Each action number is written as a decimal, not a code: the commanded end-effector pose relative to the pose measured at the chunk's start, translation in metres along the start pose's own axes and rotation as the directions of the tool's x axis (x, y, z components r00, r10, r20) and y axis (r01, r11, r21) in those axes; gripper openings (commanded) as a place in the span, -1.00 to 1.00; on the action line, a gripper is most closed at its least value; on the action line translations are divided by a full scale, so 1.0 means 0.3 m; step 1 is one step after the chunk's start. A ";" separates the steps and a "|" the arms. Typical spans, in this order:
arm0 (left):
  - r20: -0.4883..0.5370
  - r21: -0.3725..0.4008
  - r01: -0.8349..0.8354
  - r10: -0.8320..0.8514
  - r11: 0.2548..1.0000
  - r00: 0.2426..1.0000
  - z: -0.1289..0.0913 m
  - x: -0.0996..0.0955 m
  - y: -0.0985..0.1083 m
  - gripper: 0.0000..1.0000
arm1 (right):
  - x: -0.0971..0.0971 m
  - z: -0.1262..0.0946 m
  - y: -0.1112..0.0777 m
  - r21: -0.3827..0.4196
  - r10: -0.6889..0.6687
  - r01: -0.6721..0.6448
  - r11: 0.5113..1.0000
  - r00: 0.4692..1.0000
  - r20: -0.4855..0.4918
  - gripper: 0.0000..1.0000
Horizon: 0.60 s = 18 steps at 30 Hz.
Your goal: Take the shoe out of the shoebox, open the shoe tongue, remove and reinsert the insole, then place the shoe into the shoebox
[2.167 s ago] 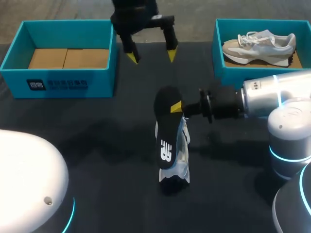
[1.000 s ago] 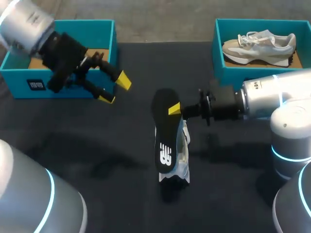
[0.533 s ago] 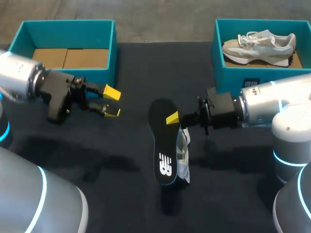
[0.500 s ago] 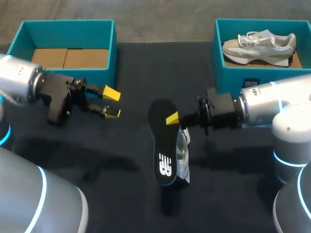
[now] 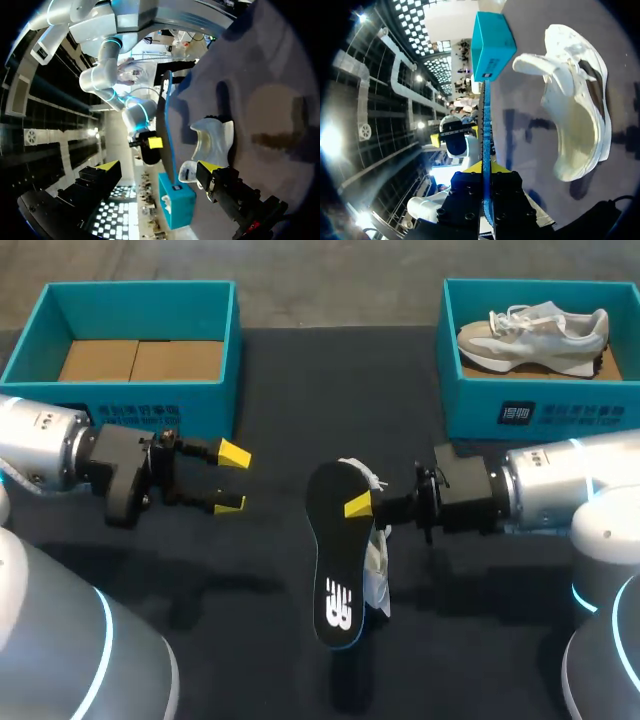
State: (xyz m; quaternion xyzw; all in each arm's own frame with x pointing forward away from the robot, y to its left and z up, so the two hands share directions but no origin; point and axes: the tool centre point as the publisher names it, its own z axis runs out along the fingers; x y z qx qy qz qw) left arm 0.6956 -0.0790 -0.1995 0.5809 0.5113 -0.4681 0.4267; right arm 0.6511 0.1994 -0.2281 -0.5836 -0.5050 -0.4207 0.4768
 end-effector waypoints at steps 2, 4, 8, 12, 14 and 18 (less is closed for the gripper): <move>-0.026 -0.011 0.016 -0.017 1.000 1.000 -0.018 0.009 -0.030 1.00 | -0.007 0.001 -0.040 -0.030 0.007 -0.007 1.000 1.000 -0.013 -1.00; -0.042 -0.006 0.028 -0.028 1.000 0.999 -0.021 0.018 -0.032 1.00 | -0.008 0.002 -0.045 -0.033 0.009 -0.010 0.999 1.000 -0.017 -1.00; -0.048 -0.001 0.042 -0.042 0.999 0.998 -0.026 0.025 -0.038 1.00 | -0.006 0.008 -0.052 -0.034 0.010 -0.010 0.999 1.000 -0.022 -1.00; -0.062 0.008 0.061 -0.060 0.998 0.996 -0.030 0.030 -0.046 1.00 | -0.008 0.016 -0.058 -0.030 0.014 -0.015 0.999 0.999 -0.029 -1.00; -0.071 0.016 0.071 -0.069 0.997 0.995 -0.029 0.033 -0.053 1.00 | -0.011 0.019 -0.061 -0.028 0.018 -0.019 0.999 0.999 -0.030 -1.00; -0.090 0.032 0.091 -0.088 0.995 0.992 -0.024 0.046 -0.063 1.00 | -0.018 0.029 -0.064 -0.024 0.028 -0.029 0.999 0.999 -0.033 -1.00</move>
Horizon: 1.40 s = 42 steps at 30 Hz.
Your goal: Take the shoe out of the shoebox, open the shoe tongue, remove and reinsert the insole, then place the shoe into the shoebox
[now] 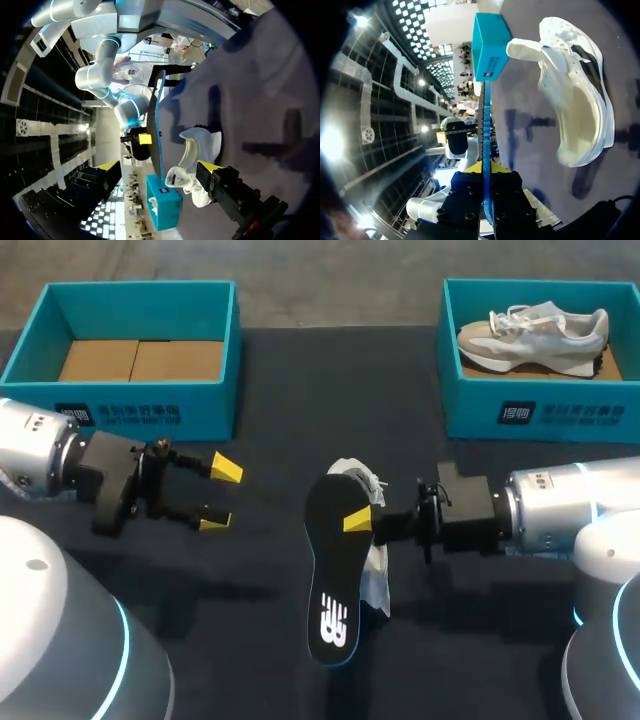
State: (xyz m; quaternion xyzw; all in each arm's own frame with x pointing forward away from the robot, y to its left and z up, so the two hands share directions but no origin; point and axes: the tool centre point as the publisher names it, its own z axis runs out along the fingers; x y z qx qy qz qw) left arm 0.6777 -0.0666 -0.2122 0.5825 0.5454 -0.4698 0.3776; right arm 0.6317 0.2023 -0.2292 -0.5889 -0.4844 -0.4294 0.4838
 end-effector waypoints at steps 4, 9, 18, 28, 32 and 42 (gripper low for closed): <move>-0.011 0.021 0.017 -0.017 1.000 1.000 0.009 0.009 -0.008 1.00 | -0.016 0.039 -0.012 0.004 0.015 -0.015 1.000 1.000 -0.016 -1.00; 0.006 0.034 0.017 -0.017 0.999 1.000 0.021 0.014 -0.014 1.00 | -0.017 0.060 -0.019 -0.011 0.023 -0.024 1.000 0.999 -0.032 -1.00; 0.024 0.049 0.009 -0.010 0.999 1.000 0.031 0.005 -0.011 1.00 | -0.013 0.066 -0.016 -0.024 0.022 -0.023 0.999 0.999 -0.044 -1.00; 0.024 0.049 0.009 -0.010 0.999 1.000 0.031 0.005 -0.011 1.00 | -0.013 0.066 -0.016 -0.024 0.022 -0.023 0.999 0.999 -0.044 -1.00; 0.024 0.049 0.009 -0.010 0.999 1.000 0.031 0.005 -0.011 1.00 | -0.013 0.066 -0.016 -0.024 0.022 -0.023 0.999 0.999 -0.044 -1.00; 0.036 0.061 0.034 -0.036 0.998 0.999 0.063 -0.008 -0.046 1.00 | -0.005 0.075 -0.010 -0.016 0.028 -0.029 0.999 0.999 -0.042 -1.00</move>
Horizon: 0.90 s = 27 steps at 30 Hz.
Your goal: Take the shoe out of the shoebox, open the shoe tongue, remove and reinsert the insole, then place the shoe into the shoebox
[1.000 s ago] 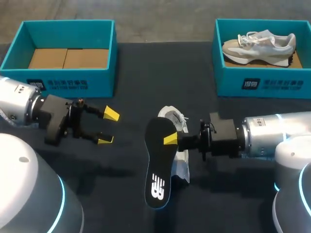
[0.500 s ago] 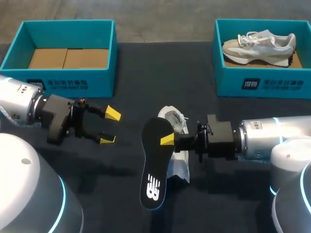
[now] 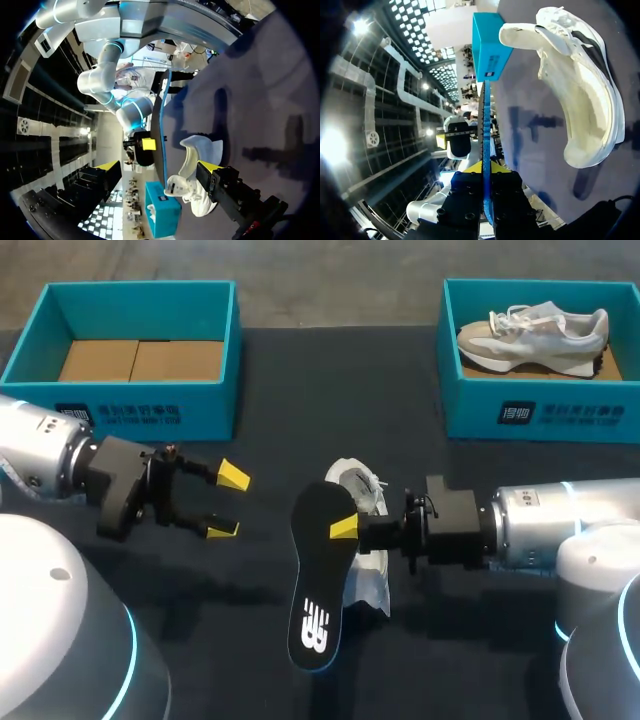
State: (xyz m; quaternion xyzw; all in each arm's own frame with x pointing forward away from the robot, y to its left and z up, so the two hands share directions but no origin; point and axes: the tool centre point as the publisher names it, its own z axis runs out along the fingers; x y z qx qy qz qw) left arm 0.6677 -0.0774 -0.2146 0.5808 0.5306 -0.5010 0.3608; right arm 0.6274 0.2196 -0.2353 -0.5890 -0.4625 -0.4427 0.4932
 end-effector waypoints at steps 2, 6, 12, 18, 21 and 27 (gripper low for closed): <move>0.008 -0.007 0.013 -0.013 1.000 1.000 0.031 -0.012 -0.026 1.00 | 0.009 0.019 0.006 0.005 0.021 -0.021 1.000 1.000 -0.006 -1.00; 0.003 -0.007 0.045 -0.045 0.999 0.999 0.053 -0.020 -0.048 1.00 | 0.016 0.026 -0.003 0.001 0.051 -0.051 0.999 0.998 -0.030 -1.00; -0.011 0.002 0.072 -0.072 0.997 0.997 0.086 -0.003 -0.083 1.00 | 0.010 0.033 -0.017 0.005 0.049 -0.049 0.999 0.998 -0.047 -1.00; -0.024 0.015 0.066 -0.066 0.998 0.998 0.120 0.004 -0.109 1.00 | -0.002 0.045 -0.011 -0.015 0.059 -0.060 0.998 0.995 -0.079 -1.00; -0.030 0.010 0.054 -0.054 0.998 0.998 0.131 0.002 -0.110 0.97 | -0.001 0.052 -0.009 -0.020 0.071 -0.073 0.997 0.994 -0.083 -1.00; -0.053 -0.019 0.026 -0.027 0.999 0.998 0.145 0.011 -0.093 0.04 | 0.002 0.058 -0.010 -0.019 0.084 -0.086 0.996 0.992 -0.092 -1.00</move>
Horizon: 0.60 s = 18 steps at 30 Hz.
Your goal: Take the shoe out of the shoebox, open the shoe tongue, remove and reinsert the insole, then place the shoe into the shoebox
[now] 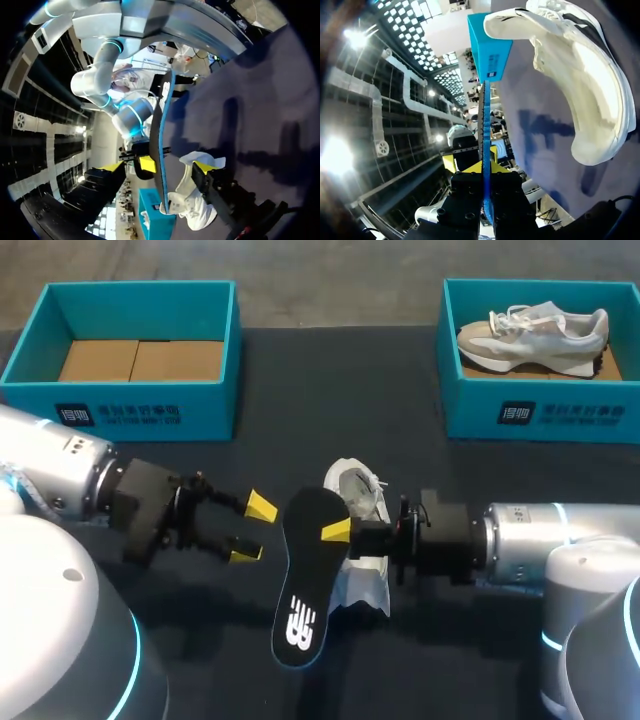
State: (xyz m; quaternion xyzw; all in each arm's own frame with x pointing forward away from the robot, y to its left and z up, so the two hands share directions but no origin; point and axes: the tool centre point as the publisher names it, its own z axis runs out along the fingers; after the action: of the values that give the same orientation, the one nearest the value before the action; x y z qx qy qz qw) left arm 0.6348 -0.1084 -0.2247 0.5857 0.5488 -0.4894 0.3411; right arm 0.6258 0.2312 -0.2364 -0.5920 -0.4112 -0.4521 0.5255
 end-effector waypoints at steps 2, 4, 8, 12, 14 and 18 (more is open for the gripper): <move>0.000 -0.018 -0.001 0.001 1.000 1.000 0.027 0.002 0.000 0.02 | 0.000 0.024 -0.003 0.005 0.007 -0.007 1.000 1.000 -0.013 -1.00; 0.001 -0.017 -0.001 0.002 1.000 1.000 0.034 0.003 0.002 0.02 | -0.002 0.028 -0.003 0.006 0.008 -0.008 1.000 1.000 -0.012 -1.00; 0.007 -0.017 -0.007 0.007 1.000 1.000 0.051 0.010 0.019 -0.01 | 0.002 0.041 -0.006 0.029 0.016 -0.015 0.999 0.999 -0.031 -1.00; 0.002 -0.018 -0.012 0.012 1.000 1.000 0.062 0.015 0.036 0.03 | 0.007 0.058 -0.007 0.041 0.018 -0.017 0.999 0.999 -0.030 -1.00; 0.003 -0.020 -0.013 0.013 1.000 1.000 0.065 0.015 0.043 -0.03 | 0.008 0.068 -0.007 0.049 0.019 -0.018 0.999 0.999 -0.026 -1.00; 0.012 -0.023 -0.014 0.014 1.000 1.000 0.069 0.004 0.048 -0.22 | 0.009 0.075 -0.005 0.054 0.020 -0.019 0.998 1.000 -0.019 -1.00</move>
State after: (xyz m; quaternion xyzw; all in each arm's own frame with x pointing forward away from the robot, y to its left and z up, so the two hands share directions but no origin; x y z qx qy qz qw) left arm 0.6423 -0.1258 -0.2322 0.5826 0.5489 -0.4837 0.3540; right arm 0.6232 0.2465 -0.2340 -0.5761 -0.4089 -0.4457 0.5498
